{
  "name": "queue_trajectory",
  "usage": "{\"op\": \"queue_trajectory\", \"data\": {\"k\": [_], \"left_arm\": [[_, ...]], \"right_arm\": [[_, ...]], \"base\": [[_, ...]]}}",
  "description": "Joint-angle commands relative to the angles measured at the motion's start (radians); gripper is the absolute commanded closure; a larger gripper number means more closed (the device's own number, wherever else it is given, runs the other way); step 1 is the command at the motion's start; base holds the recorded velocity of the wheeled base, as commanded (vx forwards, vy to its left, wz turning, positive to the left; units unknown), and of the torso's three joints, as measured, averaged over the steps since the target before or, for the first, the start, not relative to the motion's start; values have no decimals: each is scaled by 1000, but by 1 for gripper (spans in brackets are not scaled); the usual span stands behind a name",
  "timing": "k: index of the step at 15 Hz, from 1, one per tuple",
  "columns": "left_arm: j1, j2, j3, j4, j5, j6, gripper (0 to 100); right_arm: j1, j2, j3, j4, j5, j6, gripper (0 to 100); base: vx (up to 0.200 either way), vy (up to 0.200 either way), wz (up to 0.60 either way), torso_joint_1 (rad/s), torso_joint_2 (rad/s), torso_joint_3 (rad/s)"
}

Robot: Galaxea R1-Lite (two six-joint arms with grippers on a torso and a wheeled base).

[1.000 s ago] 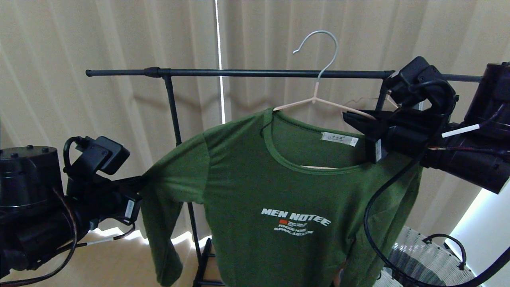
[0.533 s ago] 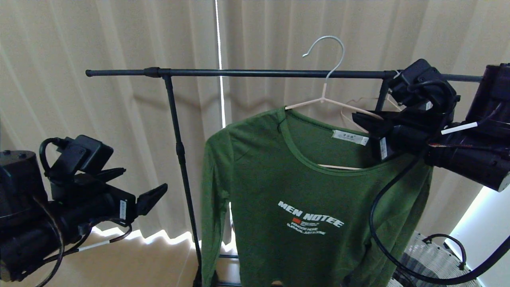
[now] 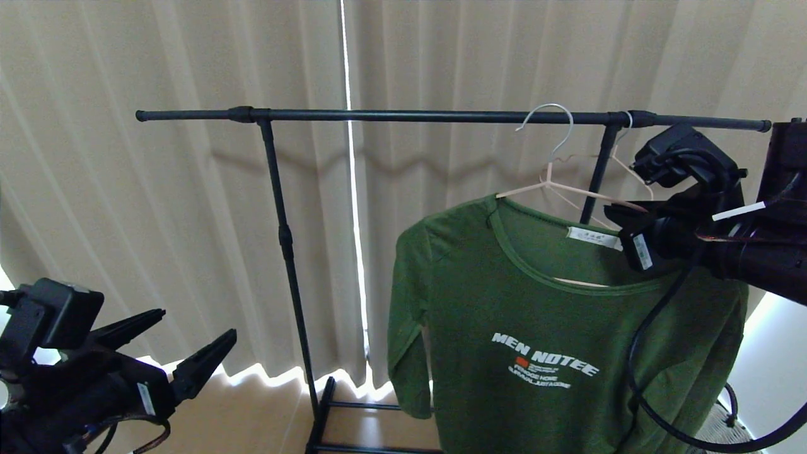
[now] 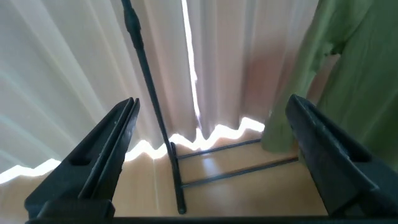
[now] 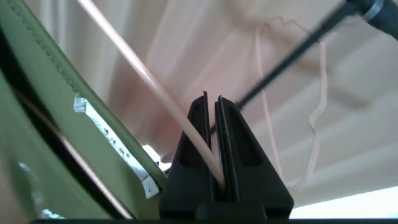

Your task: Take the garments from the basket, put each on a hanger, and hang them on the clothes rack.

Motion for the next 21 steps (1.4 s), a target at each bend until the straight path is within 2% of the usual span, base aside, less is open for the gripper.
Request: {"op": "queue_trajectory", "data": {"k": [1,4,7,9,18,21], "left_arm": [[-7,-39,26,-6,0,26,0],[-10,-82,30,-6,-3,30,0],[-53,-112,30,-5,-3,30,0],[-117,-111,30,-5,-2,26,0],[-142,-88,26,-5,-2,26,0],[-186,-80,21,-8,-2,24,0]], "right_arm": [[-17,-16,2,1,-12,0,100],[-51,-12,23,0,-15,0,100],[-63,-18,26,0,-17,0,100],[-63,-19,26,1,-15,0,100],[-63,-6,23,0,-17,0,100],[-63,2,17,0,-17,-2,100]], "base": [[0,0,0,0,0,0],[0,0,0,0,0,0],[200,0,0,4,4,4],[200,0,0,-12,7,5],[200,0,0,5,2,2],[0,0,0,0,0,0]]}}
